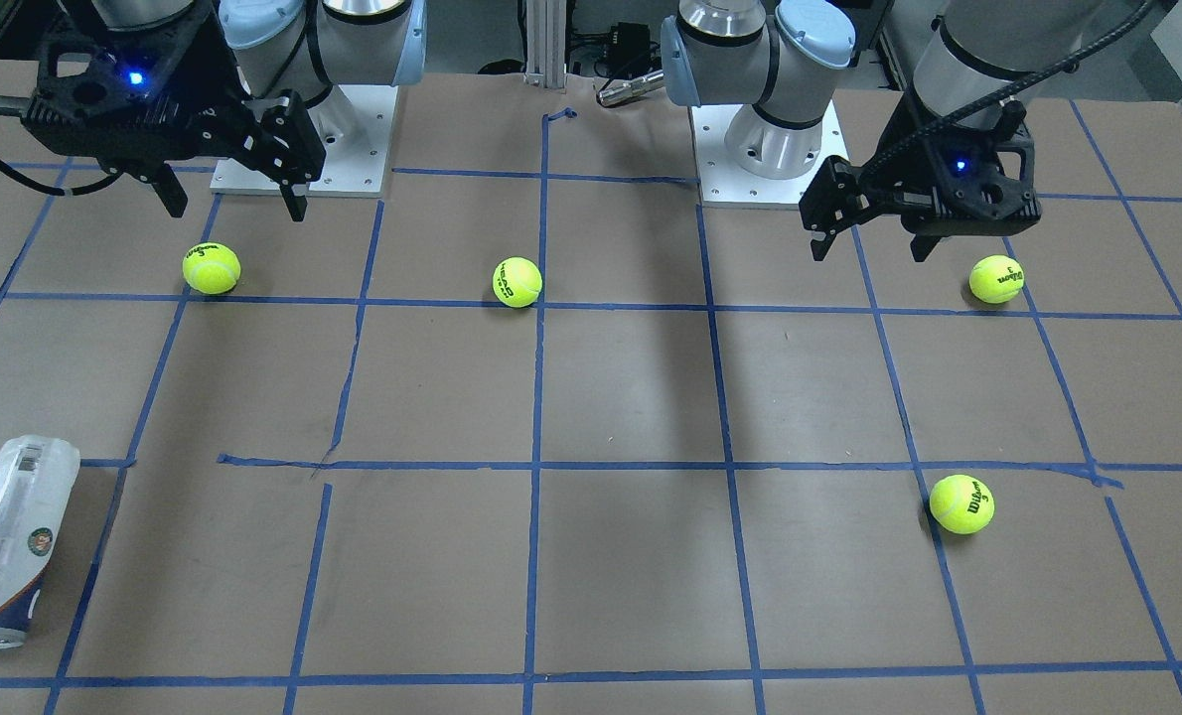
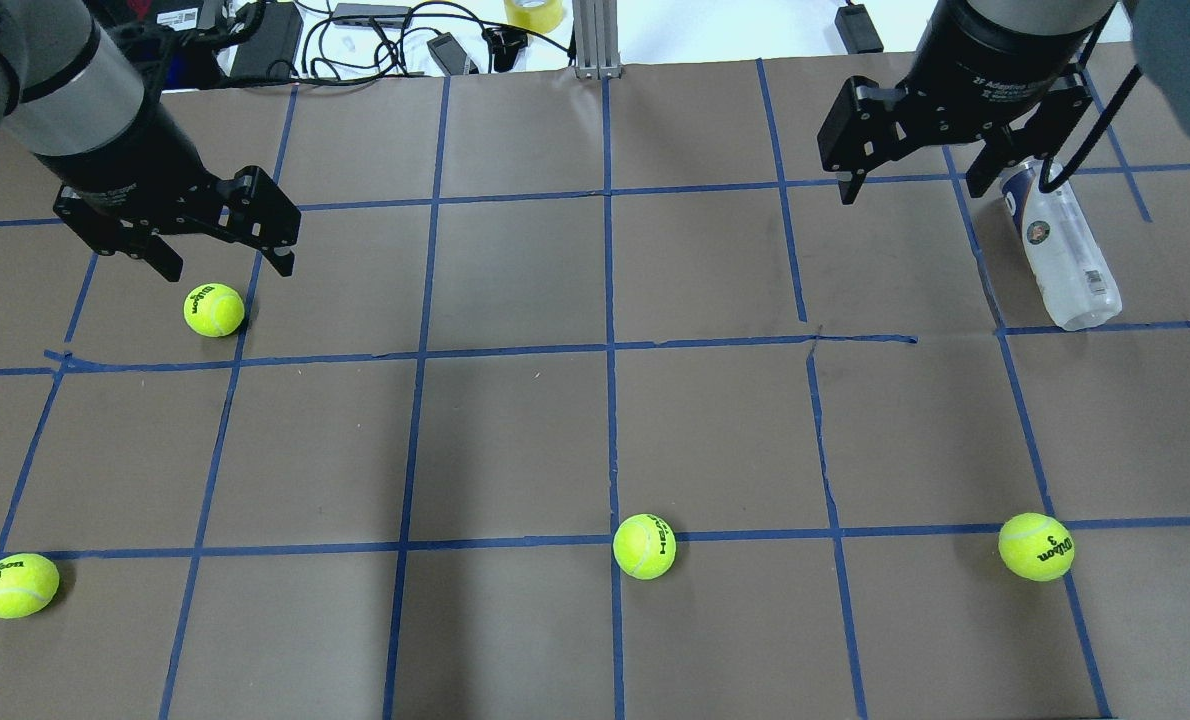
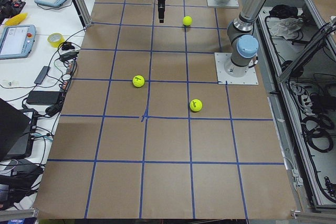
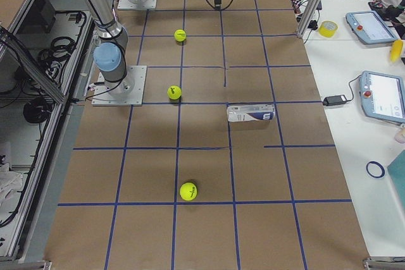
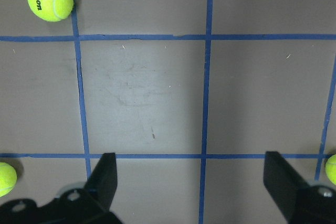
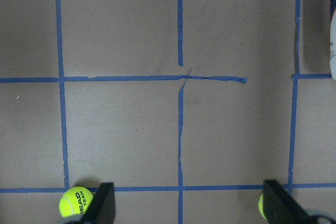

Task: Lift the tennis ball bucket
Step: 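Move the right gripper down over the white tennis ball can's open end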

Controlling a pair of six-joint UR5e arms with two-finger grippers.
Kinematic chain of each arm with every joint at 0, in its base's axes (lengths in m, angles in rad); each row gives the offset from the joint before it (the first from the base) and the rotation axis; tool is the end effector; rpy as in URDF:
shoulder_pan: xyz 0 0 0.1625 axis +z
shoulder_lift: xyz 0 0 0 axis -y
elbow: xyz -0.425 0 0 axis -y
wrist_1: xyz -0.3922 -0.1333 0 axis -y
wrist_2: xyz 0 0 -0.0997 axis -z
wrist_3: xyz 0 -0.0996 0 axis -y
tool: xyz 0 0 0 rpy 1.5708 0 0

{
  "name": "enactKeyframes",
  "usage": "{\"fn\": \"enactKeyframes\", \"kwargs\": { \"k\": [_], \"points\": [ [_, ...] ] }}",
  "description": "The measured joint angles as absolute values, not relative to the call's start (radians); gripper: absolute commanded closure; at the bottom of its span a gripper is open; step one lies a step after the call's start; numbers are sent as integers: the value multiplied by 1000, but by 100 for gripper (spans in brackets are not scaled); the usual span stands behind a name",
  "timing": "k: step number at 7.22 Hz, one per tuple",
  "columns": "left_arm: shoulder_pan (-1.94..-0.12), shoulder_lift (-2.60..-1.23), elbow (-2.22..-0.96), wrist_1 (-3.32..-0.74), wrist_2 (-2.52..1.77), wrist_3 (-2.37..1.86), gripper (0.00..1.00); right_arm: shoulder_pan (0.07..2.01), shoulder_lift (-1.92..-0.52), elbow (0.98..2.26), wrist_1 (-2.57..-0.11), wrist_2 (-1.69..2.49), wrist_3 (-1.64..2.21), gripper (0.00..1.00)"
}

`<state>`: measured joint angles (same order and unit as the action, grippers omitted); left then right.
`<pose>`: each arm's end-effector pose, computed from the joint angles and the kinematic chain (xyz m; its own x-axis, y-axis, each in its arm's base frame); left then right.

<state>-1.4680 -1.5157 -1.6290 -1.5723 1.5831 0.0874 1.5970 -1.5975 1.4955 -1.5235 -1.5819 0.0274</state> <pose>-0.0833 -0.4791 0.4856 -0.9998 -0.0153 -0.0119 -0.0154 0.9999 0.0057 0.1448 -0.4802 0.5333 -1.0000 0.0018 0.0096 0.0012 0.9985 -0.0550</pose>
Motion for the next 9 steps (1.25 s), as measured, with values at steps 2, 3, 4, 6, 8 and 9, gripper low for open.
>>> {"fn": "enactKeyframes", "kwargs": {
  "k": [2, 3, 4, 6, 8, 9],
  "points": [
    [-1468, -1516, -1629, -1574, 1583, 87, 0, 1595, -1590, 1504, -1532, -1587, 25, 1],
    [-1468, -1516, -1629, -1575, 1583, 87, 0, 1591, -1574, 1508, -1543, -1588, 13, 1],
    [-1468, -1516, -1630, -1576, 1584, 87, 0, 1567, -1546, 1509, -1580, -1584, -4, 2],
    [-1468, -1514, -1630, -1577, 1584, 87, 0, 1425, -1432, 1483, -1723, -1576, -64, 1],
    [-1468, -1512, -1631, -1578, 1584, 87, 0, 1273, -1236, 1386, -1860, -1577, -210, 2],
    [-1468, -1511, -1631, -1578, 1584, 87, 0, 1222, -1137, 1324, -1893, -1576, -267, 1]
  ]
}}
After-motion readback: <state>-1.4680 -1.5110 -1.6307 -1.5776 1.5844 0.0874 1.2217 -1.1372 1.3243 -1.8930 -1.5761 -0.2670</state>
